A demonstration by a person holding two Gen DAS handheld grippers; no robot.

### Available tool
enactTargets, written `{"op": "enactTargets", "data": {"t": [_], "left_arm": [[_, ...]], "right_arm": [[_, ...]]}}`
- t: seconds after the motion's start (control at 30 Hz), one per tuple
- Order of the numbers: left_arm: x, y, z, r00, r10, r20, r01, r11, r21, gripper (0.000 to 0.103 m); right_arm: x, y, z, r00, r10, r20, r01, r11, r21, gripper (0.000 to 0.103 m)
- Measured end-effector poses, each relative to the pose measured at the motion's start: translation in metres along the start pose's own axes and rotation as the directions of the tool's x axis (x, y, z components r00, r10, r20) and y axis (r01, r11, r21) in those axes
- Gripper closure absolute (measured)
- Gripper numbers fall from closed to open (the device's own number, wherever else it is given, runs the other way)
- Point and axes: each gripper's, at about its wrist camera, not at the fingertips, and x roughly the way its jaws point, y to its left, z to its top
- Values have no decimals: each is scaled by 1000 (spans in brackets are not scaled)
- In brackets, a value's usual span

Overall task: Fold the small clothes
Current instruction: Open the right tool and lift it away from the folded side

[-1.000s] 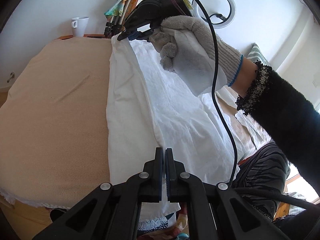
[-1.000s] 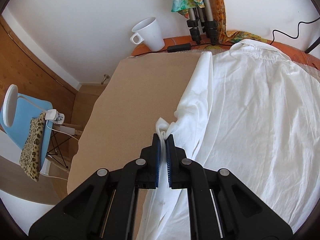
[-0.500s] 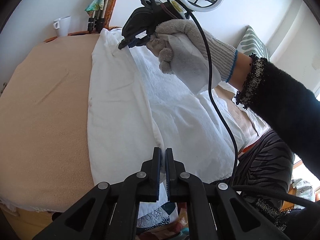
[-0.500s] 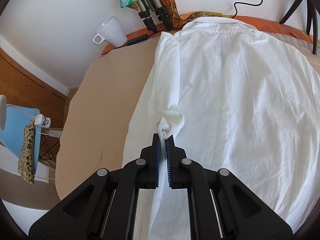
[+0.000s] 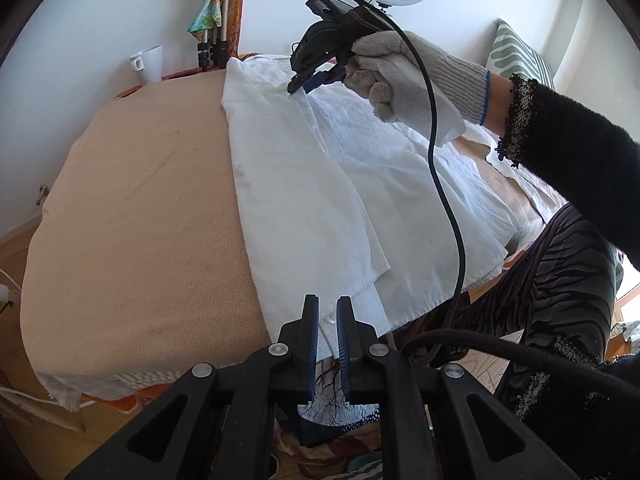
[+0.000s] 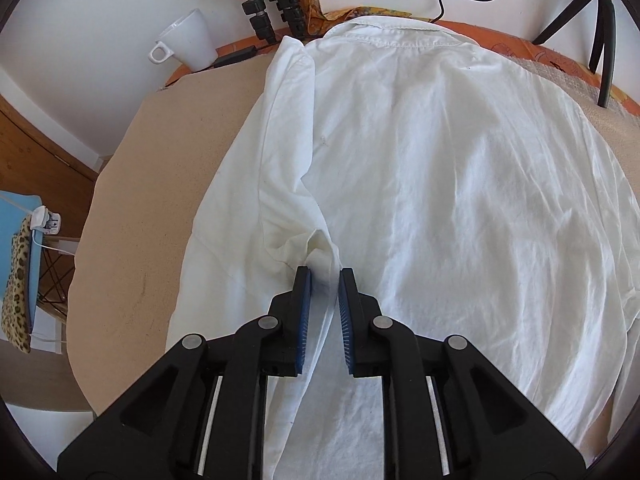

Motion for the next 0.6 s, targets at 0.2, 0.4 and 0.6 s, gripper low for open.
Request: {"op": "enactTargets", "data": {"t": [0.2, 0.4, 0.6], "left_arm": [[2, 12, 6, 999, 23, 34, -22, 999, -23, 96], [17, 23, 19, 998, -14, 60, 19, 997, -76, 96], [45, 14, 24, 1000, -13, 5, 13, 1000, -26, 96]], "right_arm": [[-47, -15, -9, 990, 109, 84, -115, 991, 66, 87], [-74, -1, -47, 966, 242, 91, -243, 970, -1, 87], [-51, 35, -87, 964, 266, -14, -265, 955, -133, 87]]}}
